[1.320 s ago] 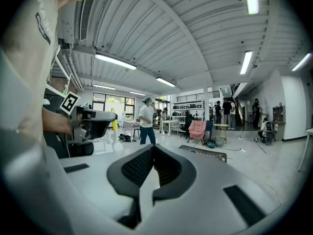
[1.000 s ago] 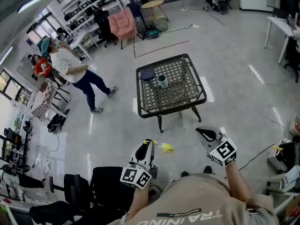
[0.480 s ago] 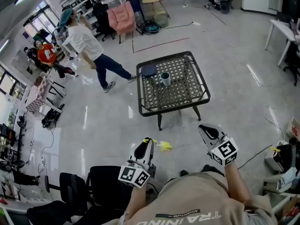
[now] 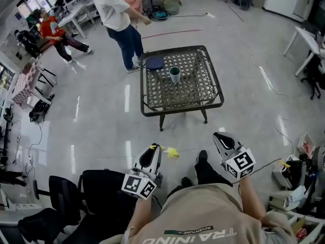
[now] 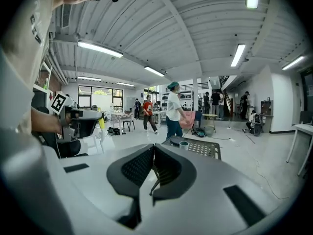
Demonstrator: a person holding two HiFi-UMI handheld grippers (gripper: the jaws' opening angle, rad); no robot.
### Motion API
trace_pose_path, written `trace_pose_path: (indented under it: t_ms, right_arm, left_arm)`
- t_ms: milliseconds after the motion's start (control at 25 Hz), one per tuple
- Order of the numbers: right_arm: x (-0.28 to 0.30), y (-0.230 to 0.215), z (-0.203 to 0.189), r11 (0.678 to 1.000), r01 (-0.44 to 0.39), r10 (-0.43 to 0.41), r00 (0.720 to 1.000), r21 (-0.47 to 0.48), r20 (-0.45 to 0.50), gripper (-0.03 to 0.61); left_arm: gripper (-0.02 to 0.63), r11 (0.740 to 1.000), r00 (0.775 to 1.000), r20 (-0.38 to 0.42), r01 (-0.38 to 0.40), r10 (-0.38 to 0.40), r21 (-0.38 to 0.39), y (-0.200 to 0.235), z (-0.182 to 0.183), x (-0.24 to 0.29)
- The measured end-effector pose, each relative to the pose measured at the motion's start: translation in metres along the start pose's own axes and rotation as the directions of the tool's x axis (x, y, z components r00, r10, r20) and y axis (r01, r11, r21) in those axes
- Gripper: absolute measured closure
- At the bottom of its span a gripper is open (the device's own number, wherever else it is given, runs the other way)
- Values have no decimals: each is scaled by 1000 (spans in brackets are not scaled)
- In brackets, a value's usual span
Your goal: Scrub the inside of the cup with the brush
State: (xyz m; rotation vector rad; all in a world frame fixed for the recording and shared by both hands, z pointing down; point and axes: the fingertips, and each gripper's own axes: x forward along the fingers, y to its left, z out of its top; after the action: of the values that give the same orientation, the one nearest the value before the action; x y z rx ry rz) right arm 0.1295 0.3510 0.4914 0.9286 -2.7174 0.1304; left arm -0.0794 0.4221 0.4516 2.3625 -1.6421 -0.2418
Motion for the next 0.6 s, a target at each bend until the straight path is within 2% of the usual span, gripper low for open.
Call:
trace_pose_path:
  t_ms: [320,480,600]
  right_arm:
    - [48,-45,-6,998,-66,66,998,16,8,561]
    - [64,-88,4,995,-98,98,995,17,31,561]
    - [75,-121,13,991,-123,119,991,52,62,561]
  left_arm:
    - [555,999,999,-17,-34,35,35,14,7,58]
    - [555,997,999,-12,-51,51,63,13,19,104]
    - [555,994,997,4,-75,75,80,12,26,135]
